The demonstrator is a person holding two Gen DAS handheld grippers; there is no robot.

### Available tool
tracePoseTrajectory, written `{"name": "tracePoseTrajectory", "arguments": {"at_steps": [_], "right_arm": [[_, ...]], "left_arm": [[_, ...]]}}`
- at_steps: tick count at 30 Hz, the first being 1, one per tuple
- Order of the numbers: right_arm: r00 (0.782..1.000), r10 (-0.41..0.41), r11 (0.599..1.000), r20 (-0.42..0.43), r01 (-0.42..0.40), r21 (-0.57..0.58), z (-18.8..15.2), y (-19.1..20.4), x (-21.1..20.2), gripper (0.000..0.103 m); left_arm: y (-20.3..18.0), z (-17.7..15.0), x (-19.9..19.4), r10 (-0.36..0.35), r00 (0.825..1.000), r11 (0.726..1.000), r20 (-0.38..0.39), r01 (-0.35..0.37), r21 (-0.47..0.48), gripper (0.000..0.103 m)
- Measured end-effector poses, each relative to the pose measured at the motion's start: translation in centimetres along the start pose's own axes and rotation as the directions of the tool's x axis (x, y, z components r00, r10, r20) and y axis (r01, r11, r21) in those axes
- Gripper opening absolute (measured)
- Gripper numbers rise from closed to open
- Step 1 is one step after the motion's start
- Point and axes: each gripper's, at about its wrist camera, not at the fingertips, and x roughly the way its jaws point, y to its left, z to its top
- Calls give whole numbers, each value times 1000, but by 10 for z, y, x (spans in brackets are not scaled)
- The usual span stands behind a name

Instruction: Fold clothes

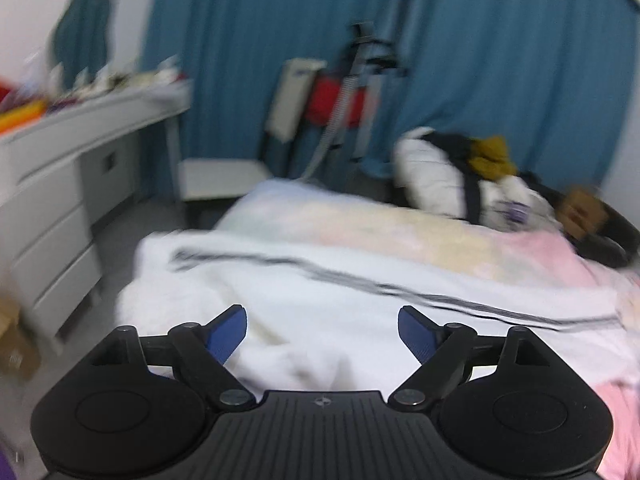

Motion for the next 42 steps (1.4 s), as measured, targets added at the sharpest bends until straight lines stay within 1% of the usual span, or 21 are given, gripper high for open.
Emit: {"name": "tracePoseTrajectory", "arguments": {"at_steps": [2, 4, 5, 6, 7, 8, 11, 13, 16, 19, 22, 25, 26, 27, 28, 30, 32, 33, 35, 38, 42], "right_arm": [[997, 57, 998, -43, -57, 5, -2, 2, 5, 59], [989, 115, 993, -93, -114, 20, -5, 3, 12, 59], [982, 144, 989, -118, -142, 29, -6, 3, 15, 59], [977, 160, 987, -139, -156, 41, -7, 2, 19, 59], [973, 167, 986, -159, -160, 55, -8, 1, 22, 59], [968, 174, 984, -178, -163, 74, -9, -2, 25, 59], [953, 202, 974, -227, -172, 146, -11, -13, 35, 59], [950, 194, 970, -243, -150, 190, -12, -21, 43, 59], [949, 181, 963, -258, -117, 243, -12, -36, 55, 59], [944, 195, 952, -265, -117, 283, -11, -47, 66, 60], [949, 199, 954, -245, -131, 268, -7, -51, 75, 59], [956, 193, 971, -222, -153, 185, -3, -43, 86, 57], [961, 181, 978, -208, -154, 140, -2, -38, 89, 47], [969, 156, 986, -193, -142, 85, -1, -31, 90, 29], [977, 124, 992, -174, -121, 25, -1, -24, 91, 23], [985, 72, 994, -157, -84, -76, -4, -10, 93, 16], [987, 31, 984, -160, -58, -166, -6, 0, 94, 14], [987, 21, 982, -159, -50, -181, -5, 1, 93, 13], [988, 22, 986, -150, -46, -162, -2, 0, 90, 11], [992, 57, 992, -114, -70, -108, 6, 0, 72, 9], [996, 82, 984, -19, -84, -159, 10, 11, 40, 9]], "left_arm": [[-30, 2, 2, -34, 999, 998, 6, 34, 47, 85], [-67, 2, 11, -111, 994, 990, -9, 112, 84, 85], [-87, 1, 14, -188, 982, 975, -20, 189, 114, 86], [-106, 0, 18, -266, 963, 953, -35, 268, 144, 88], [-125, -4, 23, -306, 950, 935, -55, 311, 170, 94], [-144, -8, 28, -343, 936, 916, -76, 351, 195, 96], [-204, -27, 50, -381, 913, 877, -148, 407, 256, 97], [-238, -41, 66, -399, 896, 846, -196, 442, 296, 96], [-274, -65, 94, -389, 883, 811, -262, 464, 358, 96], [-289, -85, 118, -381, 876, 780, -295, 476, 407, 96], [-286, -104, 136, -358, 879, 772, -315, 468, 429, 96], [-279, -108, 152, -345, 884, 776, -314, 457, 434, 96], [-277, -109, 153, -347, 885, 779, -312, 457, 430, 96], [-276, -108, 153, -350, 884, 781, -310, 458, 425, 96], [-275, -106, 153, -354, 883, 782, -309, 460, 420, 96], [-273, -100, 150, -378, 876, 781, -299, 476, 404, 96], [-272, -95, 147, -405, 870, 786, -281, 488, 379, 96], [-270, -92, 145, -413, 869, 791, -273, 490, 366, 96], [-266, -87, 140, -423, 868, 801, -258, 492, 341, 96], [-259, -80, 137, -431, 870, 817, -240, 489, 306, 96], [-249, -72, 131, -441, 871, 833, -218, 488, 261, 96]]}}
